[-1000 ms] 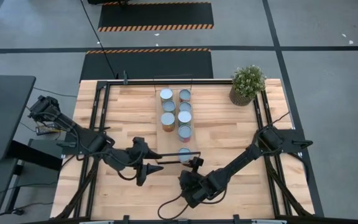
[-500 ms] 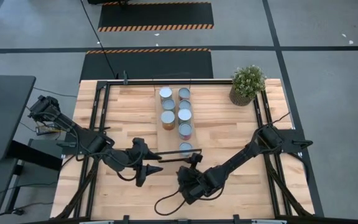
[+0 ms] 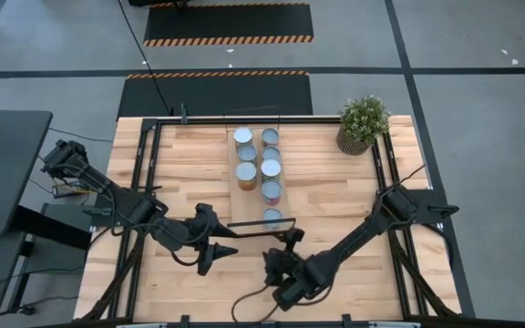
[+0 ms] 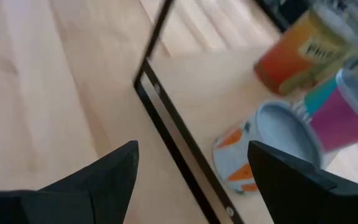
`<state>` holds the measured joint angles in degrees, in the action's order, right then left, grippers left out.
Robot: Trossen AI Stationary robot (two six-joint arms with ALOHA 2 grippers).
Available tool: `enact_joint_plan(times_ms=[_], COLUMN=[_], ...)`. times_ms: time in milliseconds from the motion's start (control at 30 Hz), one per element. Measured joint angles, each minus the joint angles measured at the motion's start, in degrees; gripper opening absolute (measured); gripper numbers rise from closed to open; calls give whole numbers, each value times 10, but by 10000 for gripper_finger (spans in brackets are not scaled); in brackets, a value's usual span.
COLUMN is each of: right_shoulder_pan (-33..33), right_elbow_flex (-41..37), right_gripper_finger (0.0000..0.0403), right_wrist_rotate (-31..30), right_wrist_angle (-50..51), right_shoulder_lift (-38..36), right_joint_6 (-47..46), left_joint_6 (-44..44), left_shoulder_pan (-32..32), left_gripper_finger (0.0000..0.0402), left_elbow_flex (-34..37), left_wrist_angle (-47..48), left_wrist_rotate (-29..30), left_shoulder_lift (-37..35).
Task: Pick and place cans onto a shelf
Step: Put the white can on the shelf
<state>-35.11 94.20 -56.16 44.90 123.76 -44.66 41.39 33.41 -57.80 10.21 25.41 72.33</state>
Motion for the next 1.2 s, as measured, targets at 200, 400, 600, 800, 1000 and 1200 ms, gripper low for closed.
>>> enact_joint_plan(times_ms=[200,400,600,800,1000,1200], right_shoulder_pan=[26,53,64,49,6,-14], right_elbow_flex=[-31,-44,-42,-38,15,-8], right_gripper_finger=[309,309,309,309,309,308], right_wrist_rotate=[13,25,31,53,7,-24], right_wrist_angle=[-19,-21,-10,-3,71,74], right_shoulder_lift=[1,1,1,-4,-7,-5], right_joint_6=[0,26,29,9,-36,-51], left_joint_6=[0,0,3,8,19,18], left_shoulder_pan=[0,0,0,0,0,0], left_gripper_finger=[233,233,233,233,233,233], left_elbow_flex=[0,0,0,0,0,0], left_wrist_angle=[4,4,4,4,4,5], left_wrist_rotate=[-1,-2,-2,-7,-28,-26], left_shoulder_lift=[0,0,0,0,0,0])
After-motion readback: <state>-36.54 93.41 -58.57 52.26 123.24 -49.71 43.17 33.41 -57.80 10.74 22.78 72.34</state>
